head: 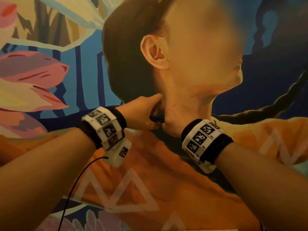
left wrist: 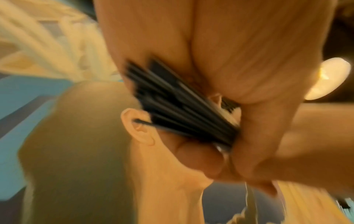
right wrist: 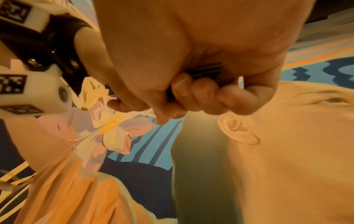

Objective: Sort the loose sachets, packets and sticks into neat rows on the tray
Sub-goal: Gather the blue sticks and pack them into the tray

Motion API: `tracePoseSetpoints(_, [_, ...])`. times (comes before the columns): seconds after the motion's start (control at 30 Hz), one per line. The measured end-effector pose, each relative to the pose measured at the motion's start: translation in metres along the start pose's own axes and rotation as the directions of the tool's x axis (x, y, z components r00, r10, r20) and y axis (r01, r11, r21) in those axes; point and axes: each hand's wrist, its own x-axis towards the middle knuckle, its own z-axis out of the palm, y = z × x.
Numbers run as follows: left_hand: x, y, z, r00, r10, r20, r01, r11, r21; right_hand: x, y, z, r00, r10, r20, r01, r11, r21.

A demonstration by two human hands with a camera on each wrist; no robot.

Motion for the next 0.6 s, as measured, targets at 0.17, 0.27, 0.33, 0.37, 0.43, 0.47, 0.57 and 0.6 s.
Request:
tracePoseSetpoints(0.17, [-0.014,-0.01,0.015,0.983,-0.099,-0.151,-0.019,0.775,-0.632,-0.012,0.025,0.005,0.995,0.101,-0.016,-0.098,0.99,0.098])
tracePoseSetpoints(0.27, [-0.013,-0.001,0.047,0.953,-0.225,-0.201,-0.054,0.528,-0.848,-0.015,0.026,0.011,0.993,0.08,-0.086,-0.075,0.995,0.058])
tracePoseSetpoints(0.33, [-0.012,0.002,0.06,0.939,-0.261,-0.223,-0.063,0.509,-0.858,-0.018,0.031,0.017,0.996,0.049,-0.073,-0.041,0.994,0.106])
tracePoseSetpoints(0.37, [-0.012,0.002,0.063,0.934,-0.271,-0.231,-0.063,0.514,-0.855,-0.019,0.036,0.021,0.998,0.01,-0.063,-0.001,0.988,0.152])
tracePoseSetpoints(0.43, [-0.013,0.0,0.066,0.93,-0.283,-0.234,-0.057,0.517,-0.854,-0.024,0.049,0.026,0.993,-0.087,-0.078,0.107,0.94,0.324])
tracePoseSetpoints(0.47, [-0.013,-0.001,0.068,0.931,-0.284,-0.229,-0.053,0.516,-0.855,-0.027,0.054,0.027,0.989,-0.115,-0.093,0.145,0.882,0.448])
tracePoseSetpoints(0.57, [-0.013,0.0,0.072,0.933,-0.292,-0.211,-0.034,0.511,-0.859,-0.034,0.06,0.03,0.987,-0.049,-0.156,0.155,0.585,0.796])
tracePoseSetpoints(0.6, [-0.012,0.002,0.073,0.932,-0.296,-0.208,-0.034,0.502,-0.864,-0.034,0.059,0.032,0.979,-0.028,-0.204,0.187,0.539,0.822])
